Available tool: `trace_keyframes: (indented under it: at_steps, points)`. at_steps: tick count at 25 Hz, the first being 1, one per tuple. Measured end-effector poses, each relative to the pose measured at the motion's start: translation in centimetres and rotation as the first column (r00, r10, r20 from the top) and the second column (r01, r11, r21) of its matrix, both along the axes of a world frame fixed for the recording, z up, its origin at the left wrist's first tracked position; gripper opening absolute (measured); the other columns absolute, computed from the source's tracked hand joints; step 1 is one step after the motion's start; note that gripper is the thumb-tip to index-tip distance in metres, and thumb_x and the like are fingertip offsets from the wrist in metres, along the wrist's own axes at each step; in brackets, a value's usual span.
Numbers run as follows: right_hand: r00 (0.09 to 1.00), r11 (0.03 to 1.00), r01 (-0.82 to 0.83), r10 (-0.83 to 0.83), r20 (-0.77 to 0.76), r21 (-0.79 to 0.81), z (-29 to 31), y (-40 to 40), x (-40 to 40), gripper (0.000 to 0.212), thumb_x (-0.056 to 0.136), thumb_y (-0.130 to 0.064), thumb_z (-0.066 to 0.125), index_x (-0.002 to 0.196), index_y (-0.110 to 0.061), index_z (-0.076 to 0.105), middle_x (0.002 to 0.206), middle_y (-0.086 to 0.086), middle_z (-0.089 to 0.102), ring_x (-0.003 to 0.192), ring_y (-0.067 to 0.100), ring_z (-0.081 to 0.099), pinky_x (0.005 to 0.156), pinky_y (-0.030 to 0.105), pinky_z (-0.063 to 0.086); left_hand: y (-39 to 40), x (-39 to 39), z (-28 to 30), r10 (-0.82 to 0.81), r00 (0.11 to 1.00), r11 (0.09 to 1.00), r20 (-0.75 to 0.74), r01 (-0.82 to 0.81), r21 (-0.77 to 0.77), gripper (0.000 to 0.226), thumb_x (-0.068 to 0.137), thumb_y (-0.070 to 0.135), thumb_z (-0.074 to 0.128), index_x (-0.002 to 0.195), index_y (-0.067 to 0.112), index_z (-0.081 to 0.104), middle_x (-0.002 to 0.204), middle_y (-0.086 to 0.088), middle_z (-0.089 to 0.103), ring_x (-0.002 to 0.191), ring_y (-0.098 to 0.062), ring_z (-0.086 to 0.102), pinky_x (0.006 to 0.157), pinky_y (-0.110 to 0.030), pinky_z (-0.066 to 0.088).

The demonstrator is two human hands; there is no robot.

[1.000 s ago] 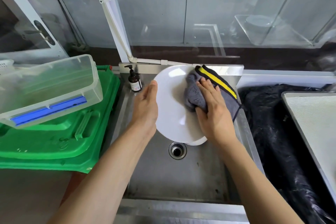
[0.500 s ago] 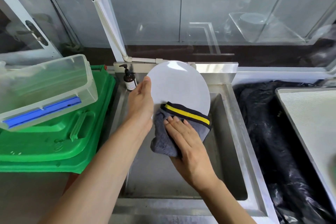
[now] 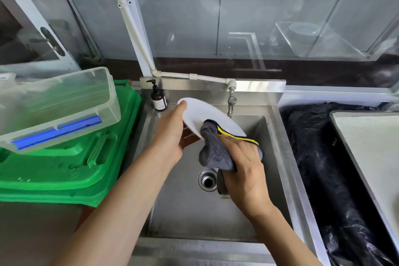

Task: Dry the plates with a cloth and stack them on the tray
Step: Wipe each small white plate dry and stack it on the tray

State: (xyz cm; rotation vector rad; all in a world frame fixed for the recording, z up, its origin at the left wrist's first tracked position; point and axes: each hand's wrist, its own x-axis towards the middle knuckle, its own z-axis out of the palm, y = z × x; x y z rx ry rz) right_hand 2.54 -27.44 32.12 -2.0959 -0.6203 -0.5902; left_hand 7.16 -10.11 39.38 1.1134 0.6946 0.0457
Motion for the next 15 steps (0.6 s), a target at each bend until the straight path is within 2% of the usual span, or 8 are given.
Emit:
trace_keyframes:
  at_steps: [2,4,7,9,11,12,14,15]
  points:
    - [0.963,0.963,0.002,0.071,-0.259,0.270,0.6,-0.4,-0.1,0.040,0.086,-0.011,0.065,0.117,-0.036,0.068,0.101,-0.017,0.071,0.093,-0.002,0.065,0.080,0.017,0.049,0.0,-0.3,0.1,-0.061,0.998,0.998,0.002,0.061,-0.004,0.032,0.094,0.044,0.064,0.105,0.013,0.067,0.085,-0.012,0.077,0.071,-0.026,0.076,0.059,-0.039,0.062]
    - [0.905,0.854,0.042,0.188,-0.383,0.518,0.6,-1.6,0.6,0.026,0.085,-0.010,0.069,0.103,-0.028,0.073,0.091,-0.008,0.075,0.083,0.001,0.069,0.071,0.016,0.052,0.3,-0.4,-0.4,-0.056,0.998,0.993,0.002,0.055,0.108,0.026,0.096,0.043,0.062,0.101,0.018,0.067,0.094,-0.012,0.076,0.077,-0.024,0.075,0.070,-0.041,0.064]
    - [0.762,0.675,0.220,0.331,-0.556,0.704,0.6,-3.2,1.4,0.012,0.080,-0.015,0.079,0.090,-0.021,0.077,0.087,0.003,0.078,0.081,0.011,0.073,0.068,0.025,0.057,0.9,-0.9,-2.3,-0.051,0.999,0.897,0.009,0.042,0.439,0.015,0.100,0.032,0.057,0.107,0.019,0.062,0.113,-0.010,0.069,0.099,-0.025,0.068,0.096,-0.042,0.054]
    - [0.658,0.561,0.330,0.440,-0.611,0.759,0.4,-3.5,2.0,0.012,0.076,-0.021,0.078,0.088,-0.019,0.080,0.092,0.012,0.078,0.082,0.021,0.075,0.068,0.034,0.061,1.3,-1.2,-3.5,-0.081,0.996,0.859,-0.040,0.090,0.504,0.022,0.102,0.036,0.051,0.109,0.017,0.061,0.115,-0.006,0.066,0.112,-0.029,0.062,0.101,-0.044,0.048]
    - [0.612,0.504,0.391,0.482,-0.626,0.770,0.0,-3.7,2.4,0.018,0.078,-0.022,0.074,0.092,-0.014,0.080,0.096,0.016,0.078,0.084,0.026,0.076,0.071,0.042,0.064,1.3,-1.3,-3.9,-0.094,0.992,0.899,-0.080,0.119,0.421,0.028,0.103,0.041,0.048,0.110,0.020,0.064,0.114,-0.006,0.068,0.109,-0.027,0.064,0.099,-0.046,0.051]
    - [0.612,0.483,0.414,0.480,-0.629,0.772,-0.3,-3.8,2.7,0.020,0.082,-0.021,0.073,0.097,-0.010,0.078,0.097,0.015,0.078,0.086,0.026,0.077,0.072,0.041,0.064,1.4,-1.3,-4.0,-0.078,0.995,0.936,-0.068,0.096,0.340,0.023,0.103,0.040,0.050,0.106,0.023,0.066,0.110,-0.006,0.070,0.102,-0.024,0.066,0.094,-0.045,0.054]
    - [0.628,0.456,0.458,0.442,-0.641,0.763,-0.6,-4.5,3.1,0.019,0.090,-0.021,0.069,0.103,-0.009,0.075,0.095,0.008,0.080,0.086,0.017,0.078,0.067,0.028,0.062,1.7,-1.3,-3.9,-0.088,0.995,0.975,-0.043,0.095,0.200,0.015,0.100,0.036,0.057,0.097,0.026,0.067,0.100,-0.005,0.073,0.089,-0.021,0.068,0.078,-0.040,0.058]
    - [0.615,0.443,0.482,0.444,-0.652,0.756,-0.8,-4.9,3.3,0.021,0.091,-0.025,0.069,0.106,-0.011,0.074,0.095,0.005,0.080,0.086,0.013,0.077,0.066,0.024,0.061,1.9,-1.4,-3.8,-0.133,0.991,0.982,-0.029,0.136,0.130,0.014,0.099,0.036,0.060,0.099,0.025,0.069,0.100,-0.005,0.073,0.087,-0.021,0.068,0.073,-0.037,0.058]
